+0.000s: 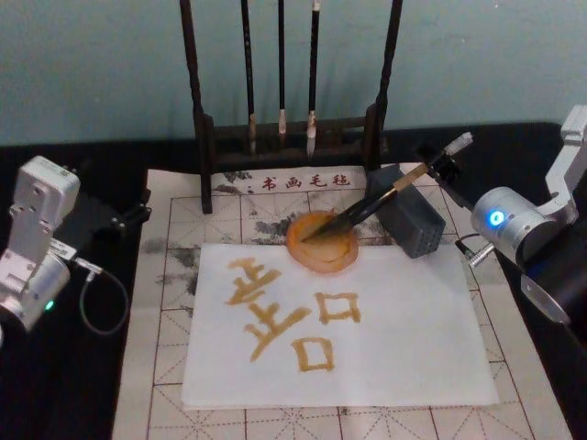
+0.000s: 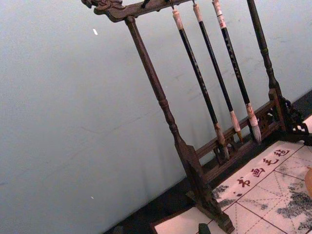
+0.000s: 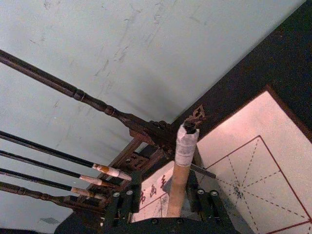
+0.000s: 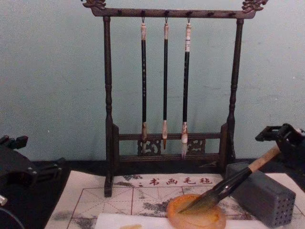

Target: Pick up the brush from the inkstone, write on the paper, then place the brush back to its original position.

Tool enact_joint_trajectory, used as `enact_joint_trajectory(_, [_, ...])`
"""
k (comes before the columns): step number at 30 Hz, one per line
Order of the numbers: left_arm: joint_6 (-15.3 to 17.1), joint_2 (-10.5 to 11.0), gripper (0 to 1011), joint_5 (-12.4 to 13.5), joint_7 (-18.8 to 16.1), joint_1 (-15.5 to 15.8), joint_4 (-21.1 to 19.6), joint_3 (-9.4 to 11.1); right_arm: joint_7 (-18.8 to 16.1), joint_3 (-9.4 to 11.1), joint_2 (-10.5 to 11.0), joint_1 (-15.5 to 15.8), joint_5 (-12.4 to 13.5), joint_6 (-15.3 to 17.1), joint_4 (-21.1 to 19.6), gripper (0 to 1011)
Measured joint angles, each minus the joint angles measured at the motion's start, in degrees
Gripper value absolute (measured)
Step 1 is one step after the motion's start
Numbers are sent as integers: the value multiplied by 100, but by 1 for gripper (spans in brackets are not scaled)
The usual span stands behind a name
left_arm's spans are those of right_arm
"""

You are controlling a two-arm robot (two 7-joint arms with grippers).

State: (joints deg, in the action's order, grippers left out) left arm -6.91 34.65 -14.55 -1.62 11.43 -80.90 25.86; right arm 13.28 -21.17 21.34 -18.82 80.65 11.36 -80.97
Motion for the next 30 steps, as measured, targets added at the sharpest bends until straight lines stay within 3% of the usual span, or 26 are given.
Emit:
enact_joint_trajectory(6, [0,0,1001,0,0,0,0,0,-3,2,0,1,-4,2,0,765])
enact_joint_trajectory(14, [0,0,1001,1,0,0,0,0,-3,2,0,1,-7,2,0,973])
enact_joint_trajectory(24, [0,0,1001,0,0,0,0,0,-3,-10,11,0,-3,-4,-2,1000])
enact_joint_trajectory(30, [0,0,1001,0,0,0,0,0,-77,-91,193,95,13,-62,-126,1000])
